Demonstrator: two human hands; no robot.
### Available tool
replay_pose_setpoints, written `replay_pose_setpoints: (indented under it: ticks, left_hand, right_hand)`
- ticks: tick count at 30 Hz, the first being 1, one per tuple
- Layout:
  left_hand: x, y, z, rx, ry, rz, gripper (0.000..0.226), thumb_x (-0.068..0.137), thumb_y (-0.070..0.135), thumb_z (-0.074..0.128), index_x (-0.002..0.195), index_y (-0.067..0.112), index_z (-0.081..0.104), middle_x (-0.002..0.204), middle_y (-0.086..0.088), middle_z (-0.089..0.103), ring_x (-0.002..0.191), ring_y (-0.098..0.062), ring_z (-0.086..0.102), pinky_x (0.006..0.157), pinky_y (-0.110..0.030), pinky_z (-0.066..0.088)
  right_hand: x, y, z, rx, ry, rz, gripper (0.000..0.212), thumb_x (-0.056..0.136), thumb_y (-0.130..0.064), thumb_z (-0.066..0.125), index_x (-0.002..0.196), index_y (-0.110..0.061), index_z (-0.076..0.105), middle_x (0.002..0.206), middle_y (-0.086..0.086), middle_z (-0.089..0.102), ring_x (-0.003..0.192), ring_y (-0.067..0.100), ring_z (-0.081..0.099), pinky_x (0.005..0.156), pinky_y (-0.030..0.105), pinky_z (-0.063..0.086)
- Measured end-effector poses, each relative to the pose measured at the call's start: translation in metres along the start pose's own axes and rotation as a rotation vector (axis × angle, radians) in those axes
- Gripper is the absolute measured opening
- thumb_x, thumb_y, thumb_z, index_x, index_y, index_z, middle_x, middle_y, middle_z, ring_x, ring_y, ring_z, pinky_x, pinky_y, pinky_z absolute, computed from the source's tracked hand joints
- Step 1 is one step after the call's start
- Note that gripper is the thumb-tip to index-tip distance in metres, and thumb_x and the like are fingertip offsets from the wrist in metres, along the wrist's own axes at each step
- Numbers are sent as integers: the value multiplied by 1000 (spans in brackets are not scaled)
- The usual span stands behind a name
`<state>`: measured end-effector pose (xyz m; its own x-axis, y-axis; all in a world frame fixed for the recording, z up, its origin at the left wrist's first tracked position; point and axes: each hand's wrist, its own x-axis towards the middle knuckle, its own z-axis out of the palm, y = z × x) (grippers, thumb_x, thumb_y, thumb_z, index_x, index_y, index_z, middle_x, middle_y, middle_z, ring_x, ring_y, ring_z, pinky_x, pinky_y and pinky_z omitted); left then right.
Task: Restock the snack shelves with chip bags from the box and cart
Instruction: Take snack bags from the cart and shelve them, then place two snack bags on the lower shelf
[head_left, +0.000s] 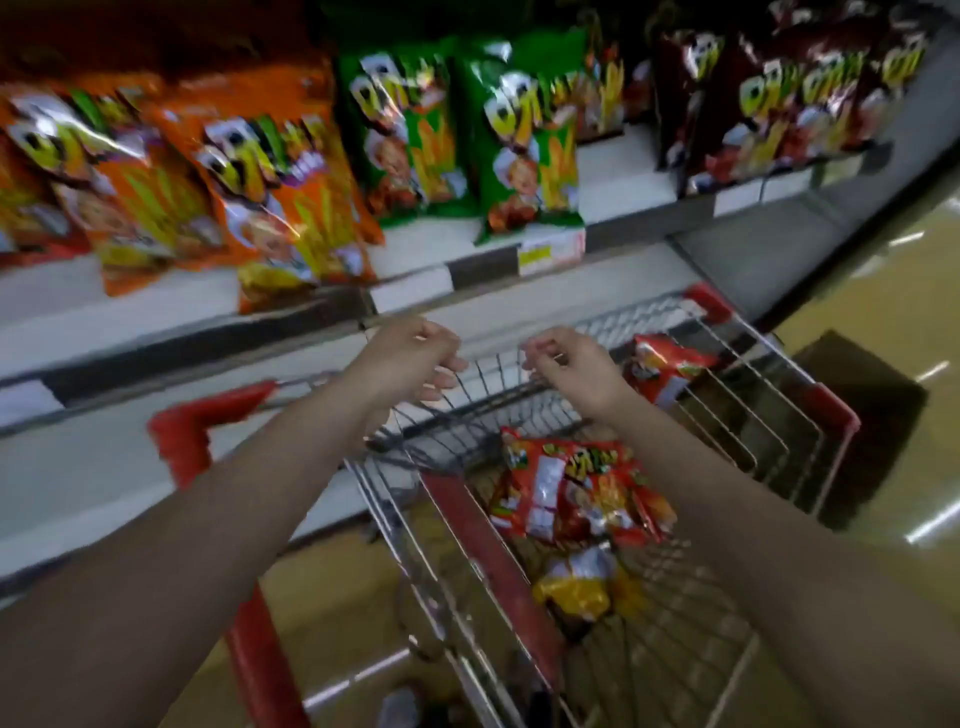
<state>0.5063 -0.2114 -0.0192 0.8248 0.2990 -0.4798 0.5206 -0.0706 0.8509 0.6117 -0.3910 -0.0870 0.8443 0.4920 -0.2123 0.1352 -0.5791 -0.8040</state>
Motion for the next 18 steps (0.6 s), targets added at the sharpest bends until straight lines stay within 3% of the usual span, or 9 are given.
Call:
replay_pose_setpoints:
  ticks: [2,5,8,12,15,18]
  left_hand:
    - [4,-14,38,5,-76,-105,16,99,23,52,104,9,59,97,-10,67,83,-21,64,67,-24,56]
    - [11,-28,92,-26,-133,-212,22,98,21,55,112,5,58,97,-11,68,80,-21,65,66,-24,57]
    - [22,-41,129,160,-233,-252,21,99,27,54,113,11,56,94,-6,67,82,-20,65,72,-27,55]
    - [37,-56,155,228,-222,-320,16,99,27,52,110,15,52,97,-7,66,91,-24,64,76,-31,53]
    - [46,-69,170,217,-167,-333,18,99,25,52,112,13,53,100,-10,66,94,-25,65,77,-31,53]
    - [54,-90,188,222,-135,-393,17,100,24,51,107,9,57,94,-7,66,88,-24,64,78,-33,53]
  right_hand:
    - [-13,45,-10,-131,-168,98,24,100,-16,52,115,-1,63,103,12,66,103,31,63,93,36,50]
    - [-32,120,-16,-346,-392,299,29,99,-23,53,121,-6,63,113,13,65,113,30,59,91,32,45]
    - [-52,181,-18,-400,-518,418,31,98,-23,55,122,-4,63,120,16,64,116,32,59,91,33,46]
    - [-69,232,-11,-440,-663,377,41,97,-22,59,128,4,56,121,8,60,103,22,57,81,20,44]
    - [-73,260,6,-521,-730,378,44,93,-35,63,128,-8,59,127,13,62,114,29,59,88,32,46]
    - [-73,274,17,-577,-783,326,43,91,-38,64,123,-11,61,122,13,65,110,27,61,84,35,48]
